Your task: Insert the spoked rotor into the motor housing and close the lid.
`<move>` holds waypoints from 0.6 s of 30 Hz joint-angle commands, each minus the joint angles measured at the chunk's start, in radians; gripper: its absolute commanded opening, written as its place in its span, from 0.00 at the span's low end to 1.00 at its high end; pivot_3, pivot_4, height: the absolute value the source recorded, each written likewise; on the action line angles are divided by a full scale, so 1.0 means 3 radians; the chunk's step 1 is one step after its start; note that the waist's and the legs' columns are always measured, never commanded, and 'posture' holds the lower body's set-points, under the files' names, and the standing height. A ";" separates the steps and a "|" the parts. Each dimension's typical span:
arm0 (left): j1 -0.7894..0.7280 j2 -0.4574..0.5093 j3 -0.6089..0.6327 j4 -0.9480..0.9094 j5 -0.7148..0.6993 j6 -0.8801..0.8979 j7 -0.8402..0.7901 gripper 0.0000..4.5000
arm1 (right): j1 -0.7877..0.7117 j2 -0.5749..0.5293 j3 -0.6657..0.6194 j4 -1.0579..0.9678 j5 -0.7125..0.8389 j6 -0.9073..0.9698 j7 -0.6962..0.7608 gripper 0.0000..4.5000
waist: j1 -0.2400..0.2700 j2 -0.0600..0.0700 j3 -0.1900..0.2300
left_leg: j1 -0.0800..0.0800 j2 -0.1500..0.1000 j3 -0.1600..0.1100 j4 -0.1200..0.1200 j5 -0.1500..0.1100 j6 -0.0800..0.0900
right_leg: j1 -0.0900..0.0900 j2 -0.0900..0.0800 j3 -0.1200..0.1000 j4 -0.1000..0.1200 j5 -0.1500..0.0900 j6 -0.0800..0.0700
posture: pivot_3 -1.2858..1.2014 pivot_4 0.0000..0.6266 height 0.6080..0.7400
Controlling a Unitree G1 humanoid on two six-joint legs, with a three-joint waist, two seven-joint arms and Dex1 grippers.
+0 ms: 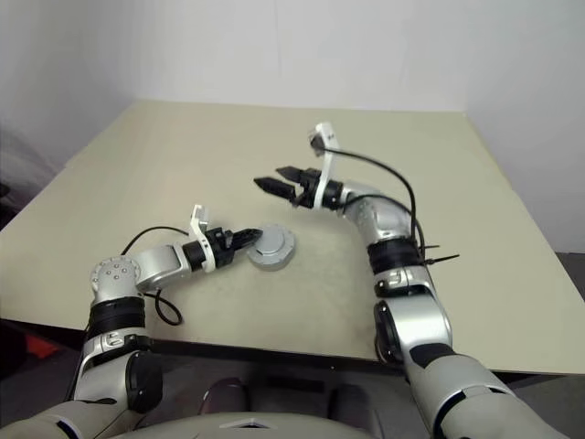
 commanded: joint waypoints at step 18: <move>0.0023 0.0069 0.0033 0.0040 0.0122 -0.0042 0.0038 0.00 | 0.0465 -0.0485 0.0313 -0.0950 0.0458 0.2036 0.0109 1.00 | 0.0022 0.0001 0.0001 | -0.0005 0.0000 -0.0001 -0.0014 0.0003 -0.0005 | 0.0004 0.0003 -0.0002 -0.0026 0.0004 0.0006 | 0.52 0.00 1.00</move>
